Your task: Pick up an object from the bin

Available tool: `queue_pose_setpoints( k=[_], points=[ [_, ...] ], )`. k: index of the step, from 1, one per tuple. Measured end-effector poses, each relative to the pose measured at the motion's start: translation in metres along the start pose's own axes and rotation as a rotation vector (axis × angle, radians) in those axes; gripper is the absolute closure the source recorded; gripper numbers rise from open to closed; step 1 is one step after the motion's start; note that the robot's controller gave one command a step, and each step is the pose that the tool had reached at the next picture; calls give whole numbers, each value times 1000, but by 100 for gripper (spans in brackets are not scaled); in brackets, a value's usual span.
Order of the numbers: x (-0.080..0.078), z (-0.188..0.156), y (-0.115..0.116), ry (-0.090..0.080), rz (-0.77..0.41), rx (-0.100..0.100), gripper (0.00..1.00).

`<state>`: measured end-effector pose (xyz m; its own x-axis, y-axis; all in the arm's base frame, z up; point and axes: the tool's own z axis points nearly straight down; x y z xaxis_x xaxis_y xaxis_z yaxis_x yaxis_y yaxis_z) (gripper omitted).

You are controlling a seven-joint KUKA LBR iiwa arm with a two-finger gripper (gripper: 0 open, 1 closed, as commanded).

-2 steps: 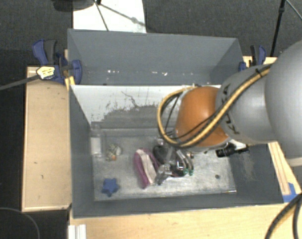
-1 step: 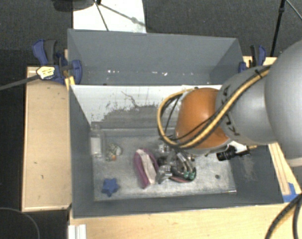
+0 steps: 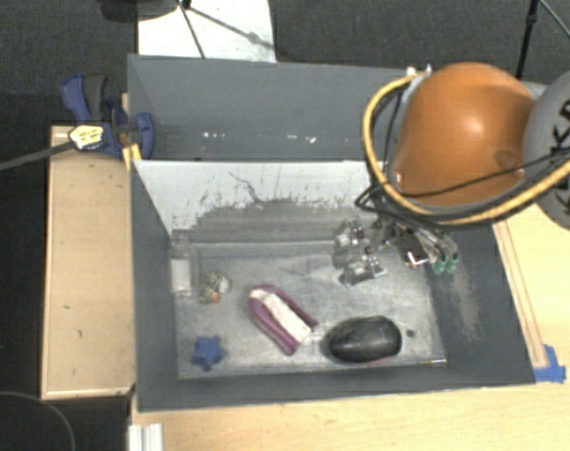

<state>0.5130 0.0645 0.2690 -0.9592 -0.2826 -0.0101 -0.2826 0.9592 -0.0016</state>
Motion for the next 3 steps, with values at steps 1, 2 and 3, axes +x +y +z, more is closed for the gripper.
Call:
queue_pose_setpoints(
  k=[1, 2, 3],
  points=[
    [1, 3, 0, 7, 2, -2, 0],
    [34, 106, -41, 11, -329, -4, 0],
    [50, 198, -73, -6, -518, 2, 0]
  ],
)
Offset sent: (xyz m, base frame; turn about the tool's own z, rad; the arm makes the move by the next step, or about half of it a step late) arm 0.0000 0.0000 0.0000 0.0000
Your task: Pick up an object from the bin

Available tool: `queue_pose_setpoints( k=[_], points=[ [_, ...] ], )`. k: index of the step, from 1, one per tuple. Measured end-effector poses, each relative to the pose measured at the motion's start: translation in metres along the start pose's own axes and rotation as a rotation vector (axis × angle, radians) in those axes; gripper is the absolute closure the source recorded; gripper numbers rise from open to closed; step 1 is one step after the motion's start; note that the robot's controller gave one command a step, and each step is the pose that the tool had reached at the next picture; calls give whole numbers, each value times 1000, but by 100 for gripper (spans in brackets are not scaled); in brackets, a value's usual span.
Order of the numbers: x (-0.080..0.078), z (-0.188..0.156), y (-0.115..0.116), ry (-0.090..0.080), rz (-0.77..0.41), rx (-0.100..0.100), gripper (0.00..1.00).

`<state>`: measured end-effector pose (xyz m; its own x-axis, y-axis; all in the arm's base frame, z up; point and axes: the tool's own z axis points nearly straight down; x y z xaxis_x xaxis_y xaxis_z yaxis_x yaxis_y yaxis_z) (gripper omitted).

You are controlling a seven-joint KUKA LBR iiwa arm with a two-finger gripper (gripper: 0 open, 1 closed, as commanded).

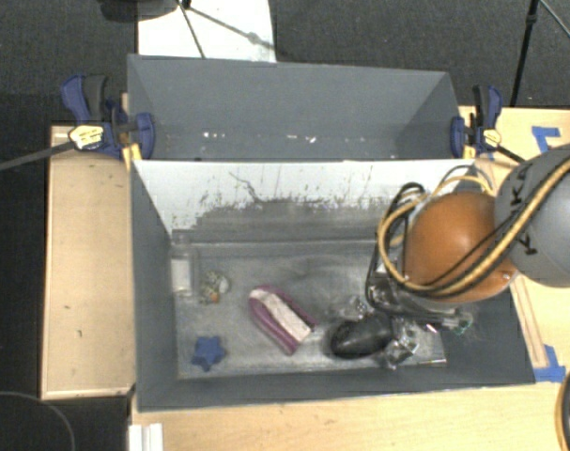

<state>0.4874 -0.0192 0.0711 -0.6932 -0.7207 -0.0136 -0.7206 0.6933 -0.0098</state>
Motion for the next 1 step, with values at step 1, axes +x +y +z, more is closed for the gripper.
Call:
queue_pose_setpoints(
  k=[1],
  points=[
    [2, 0, 2, 11, 0, -8, 100]
  ],
)
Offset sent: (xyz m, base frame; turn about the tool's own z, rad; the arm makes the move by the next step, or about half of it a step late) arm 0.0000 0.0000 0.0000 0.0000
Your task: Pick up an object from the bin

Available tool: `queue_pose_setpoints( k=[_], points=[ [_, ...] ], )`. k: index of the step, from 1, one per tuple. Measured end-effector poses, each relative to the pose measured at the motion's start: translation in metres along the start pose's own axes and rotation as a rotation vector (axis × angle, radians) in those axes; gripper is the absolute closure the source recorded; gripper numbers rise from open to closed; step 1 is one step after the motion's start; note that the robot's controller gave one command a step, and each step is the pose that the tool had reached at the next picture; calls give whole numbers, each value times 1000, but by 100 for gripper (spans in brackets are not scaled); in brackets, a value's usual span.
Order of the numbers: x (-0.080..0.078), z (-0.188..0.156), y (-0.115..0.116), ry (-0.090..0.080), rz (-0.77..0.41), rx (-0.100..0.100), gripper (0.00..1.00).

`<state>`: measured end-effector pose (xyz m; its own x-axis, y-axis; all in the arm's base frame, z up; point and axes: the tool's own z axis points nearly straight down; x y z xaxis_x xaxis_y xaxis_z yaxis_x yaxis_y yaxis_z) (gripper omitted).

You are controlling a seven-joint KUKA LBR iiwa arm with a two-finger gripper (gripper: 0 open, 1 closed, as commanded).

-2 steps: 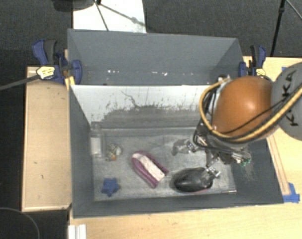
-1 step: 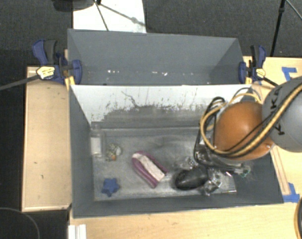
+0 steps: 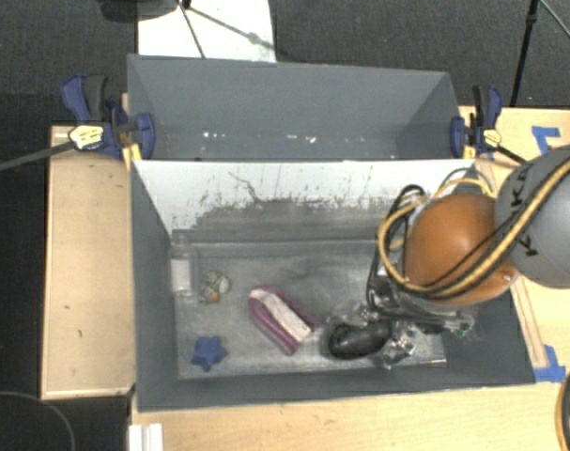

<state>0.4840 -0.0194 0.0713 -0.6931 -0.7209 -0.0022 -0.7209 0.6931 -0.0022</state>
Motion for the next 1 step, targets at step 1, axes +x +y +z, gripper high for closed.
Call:
queue_pose_setpoints(
  k=[1],
  points=[
    [8, -157, -22, -4, -19, 5, 100]
  ],
)
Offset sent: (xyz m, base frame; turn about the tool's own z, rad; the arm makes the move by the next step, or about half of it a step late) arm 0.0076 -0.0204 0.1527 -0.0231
